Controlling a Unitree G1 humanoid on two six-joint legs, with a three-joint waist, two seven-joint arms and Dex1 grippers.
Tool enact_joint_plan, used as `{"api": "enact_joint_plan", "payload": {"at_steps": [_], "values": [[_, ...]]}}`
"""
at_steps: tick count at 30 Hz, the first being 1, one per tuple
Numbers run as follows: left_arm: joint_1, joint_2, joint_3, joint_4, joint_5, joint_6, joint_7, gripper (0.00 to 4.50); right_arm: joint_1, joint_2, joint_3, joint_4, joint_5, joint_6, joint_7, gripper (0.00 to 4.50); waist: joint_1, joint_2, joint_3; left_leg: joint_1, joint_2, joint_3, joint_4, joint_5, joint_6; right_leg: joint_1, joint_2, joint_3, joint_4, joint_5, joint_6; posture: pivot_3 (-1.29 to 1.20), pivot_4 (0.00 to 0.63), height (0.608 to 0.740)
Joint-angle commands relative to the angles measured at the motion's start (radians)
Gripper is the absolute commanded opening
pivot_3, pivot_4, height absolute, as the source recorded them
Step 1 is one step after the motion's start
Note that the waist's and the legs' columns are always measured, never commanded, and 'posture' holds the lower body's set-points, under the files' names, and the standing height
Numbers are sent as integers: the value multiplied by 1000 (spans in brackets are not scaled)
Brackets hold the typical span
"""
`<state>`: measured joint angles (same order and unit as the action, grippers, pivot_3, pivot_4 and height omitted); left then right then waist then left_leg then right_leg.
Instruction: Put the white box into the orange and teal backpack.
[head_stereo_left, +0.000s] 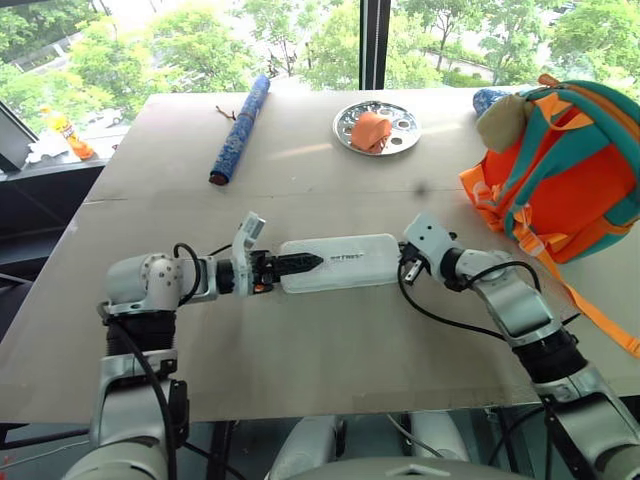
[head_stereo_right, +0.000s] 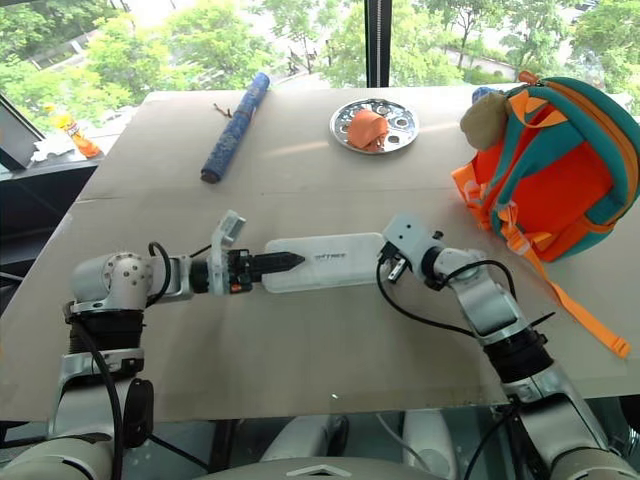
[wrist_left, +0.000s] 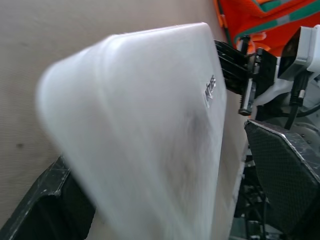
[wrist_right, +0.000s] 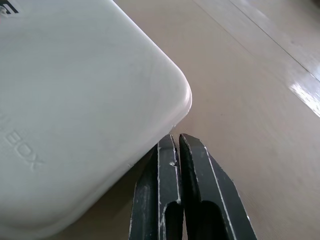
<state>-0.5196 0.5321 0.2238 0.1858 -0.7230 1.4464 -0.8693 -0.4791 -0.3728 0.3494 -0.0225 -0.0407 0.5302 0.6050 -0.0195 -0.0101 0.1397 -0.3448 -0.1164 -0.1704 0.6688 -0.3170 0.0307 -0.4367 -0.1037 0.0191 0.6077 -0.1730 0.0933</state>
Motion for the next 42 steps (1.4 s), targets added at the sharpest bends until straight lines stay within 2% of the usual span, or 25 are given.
{"api": "enact_joint_plan", "payload": {"at_steps": [1,4,8,9,10,11,15,18,22,25,32,35,42], "values": [[35,-17,-23,-48,-34,25,13,4393,14,36,41,-30,19,0,38,0,-1,0,0,0,0,0,0,0,0,0,0,0,0,0,0,0,150,731],[53,-33,-14,-59,-39,8,22,3661,35,26,33,-46,15,-5,39,0,0,0,0,0,0,0,0,0,0,0,0,0,0,0,0,0,150,731],[75,-49,8,-91,-59,-6,30,2065,78,3,-62,-127,53,32,23,0,9,0,0,0,0,0,0,0,0,0,0,0,0,0,0,0,150,731],[77,-56,22,-103,-70,-14,35,1547,89,-2,-100,-158,73,50,20,539,12,0,0,-1,0,-1,0,0,0,0,0,-1,-1,0,0,0,150,731],[80,-61,35,-117,-82,-23,38,1195,100,-10,-128,-192,87,65,22,880,13,0,0,-1,-1,-2,0,0,0,0,0,-1,-1,0,0,0,150,731],[82,-66,43,-127,-89,-28,41,1040,108,-16,-145,-216,96,76,24,1429,12,0,0,-1,-1,-2,0,0,0,1,-1,-1,-1,0,0,0,150,731],[112,-76,78,-240,-145,-92,9,1042,161,-50,-267,-379,153,176,2,3204,10,0,0,-2,-1,-2,0,0,0,-1,-1,-1,0,0,0,0,150,731],[123,-75,92,-316,-149,-183,12,1042,191,-17,-452,-525,217,275,-90,4500,9,0,0,-4,0,-1,-1,0,0,-3,-1,0,-1,0,0,0,150,731],[143,-35,71,-401,-144,-284,-28,1042,220,19,-598,-661,256,369,-184,4500,10,0,0,-4,0,0,-1,0,0,-3,-1,0,-1,0,0,0,150,731],[139,-2,81,-445,-155,-339,-41,1042,246,90,-714,-827,328,503,-252,4500,15,1,1,-4,0,0,-1,0,0,-4,-1,0,-1,0,0,0,150,731],[126,46,90,-456,-225,-345,-34,1042,297,76,-859,-1022,391,742,-305,4500,18,2,1,-4,0,0,-1,0,0,-4,0,0,-1,0,0,0,150,731],[132,60,72,-451,-230,-353,-38,1042,251,55,-894,-959,383,767,-330,4500,15,2,1,-4,0,1,-1,0,0,-4,0,1,-1,0,0,0,150,731],[122,72,77,-475,-282,-360,-36,1042,66,23,-827,-617,348,585,-368,4500,6,2,1,-4,0,2,-1,0,0,-4,-1,2,0,0,0,0,150,731]]}}
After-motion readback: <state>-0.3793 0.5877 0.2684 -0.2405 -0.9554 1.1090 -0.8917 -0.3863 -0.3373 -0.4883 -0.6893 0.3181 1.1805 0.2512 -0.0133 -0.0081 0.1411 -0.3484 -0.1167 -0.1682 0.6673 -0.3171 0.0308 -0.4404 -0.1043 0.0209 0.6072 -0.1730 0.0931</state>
